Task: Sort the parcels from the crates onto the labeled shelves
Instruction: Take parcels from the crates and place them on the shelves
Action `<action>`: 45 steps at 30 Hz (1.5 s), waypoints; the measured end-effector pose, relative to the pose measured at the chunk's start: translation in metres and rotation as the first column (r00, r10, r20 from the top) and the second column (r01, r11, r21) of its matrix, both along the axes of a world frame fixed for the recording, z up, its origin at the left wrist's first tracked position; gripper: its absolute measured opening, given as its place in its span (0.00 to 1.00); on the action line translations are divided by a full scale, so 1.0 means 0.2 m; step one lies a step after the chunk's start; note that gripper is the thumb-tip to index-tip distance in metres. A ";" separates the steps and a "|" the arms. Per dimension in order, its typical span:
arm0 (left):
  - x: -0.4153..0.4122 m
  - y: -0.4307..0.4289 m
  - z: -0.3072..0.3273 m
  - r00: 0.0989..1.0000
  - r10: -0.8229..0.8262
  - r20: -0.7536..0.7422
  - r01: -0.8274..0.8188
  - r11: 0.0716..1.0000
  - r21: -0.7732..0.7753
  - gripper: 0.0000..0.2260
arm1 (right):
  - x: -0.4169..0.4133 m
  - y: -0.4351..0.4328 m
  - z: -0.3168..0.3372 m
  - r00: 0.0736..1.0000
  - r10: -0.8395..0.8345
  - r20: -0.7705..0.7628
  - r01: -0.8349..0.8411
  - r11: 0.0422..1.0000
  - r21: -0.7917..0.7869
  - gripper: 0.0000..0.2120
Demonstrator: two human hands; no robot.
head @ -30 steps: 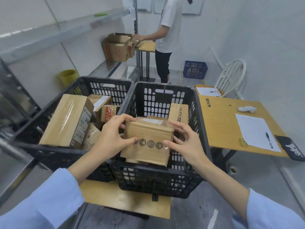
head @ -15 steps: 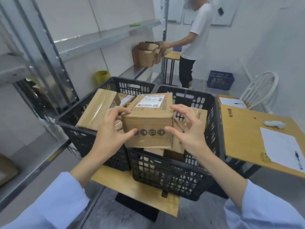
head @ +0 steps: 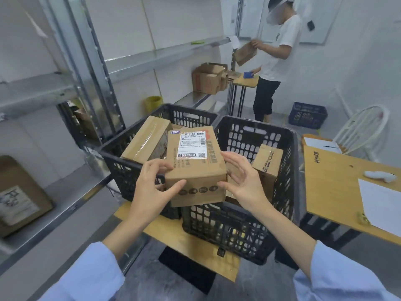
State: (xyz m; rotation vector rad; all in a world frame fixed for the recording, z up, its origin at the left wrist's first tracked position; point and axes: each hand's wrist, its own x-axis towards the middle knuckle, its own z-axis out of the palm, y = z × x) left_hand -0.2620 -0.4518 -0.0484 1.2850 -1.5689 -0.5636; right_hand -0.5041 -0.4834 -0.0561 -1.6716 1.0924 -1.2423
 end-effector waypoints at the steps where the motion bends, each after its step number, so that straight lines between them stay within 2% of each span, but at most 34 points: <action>1: 0.00 0.01 -0.01 1.000 0.011 -0.021 -0.010 0.999 0.030 0.18 | 0.00 0.01 -0.01 1.000 0.002 -0.003 -0.002 1.000 0.019 0.37; 6: -0.01 0.01 -0.02 0.998 0.025 -0.065 -0.014 0.988 0.155 0.30 | -0.02 0.01 -0.02 0.999 0.021 -0.029 -0.018 0.992 0.123 0.42; 11: -0.02 0.01 -0.02 0.996 0.021 -0.081 -0.005 0.982 0.191 0.33 | -0.04 -0.01 0.01 0.996 0.049 -0.070 -0.041 0.992 0.122 0.43; 16: -0.03 0.05 0.00 0.985 0.014 -0.172 0.011 0.990 0.142 0.32 | -0.03 -0.02 0.07 0.992 0.075 -0.102 -0.069 0.996 0.063 0.41; 22: 0.09 0.06 0.05 0.993 0.044 -0.107 -0.036 0.996 0.083 0.43 | 0.08 -0.06 0.13 0.981 0.169 -0.097 -0.167 0.985 0.034 0.45; 25: 0.19 0.11 0.08 0.991 0.070 -0.113 -0.063 0.996 0.067 0.43 | 0.20 -0.06 0.15 0.971 0.224 -0.087 -0.223 0.975 0.012 0.44; 33: 0.46 0.38 0.12 0.951 0.250 -0.180 -0.246 0.968 0.048 0.38 | 0.62 -0.06 0.16 0.916 0.400 -0.022 -0.401 0.916 -0.020 0.35; 38: 0.64 0.59 0.13 0.912 0.377 -0.159 -0.375 0.926 0.044 0.39 | 0.91 0.01 0.17 0.870 0.490 -0.052 -0.491 0.871 -0.022 0.42; 45: 0.89 0.95 0.14 0.836 0.532 -0.130 -0.533 0.845 0.030 0.47 | 1.29 0.26 0.24 0.800 0.587 -0.124 -0.597 0.798 -0.083 0.44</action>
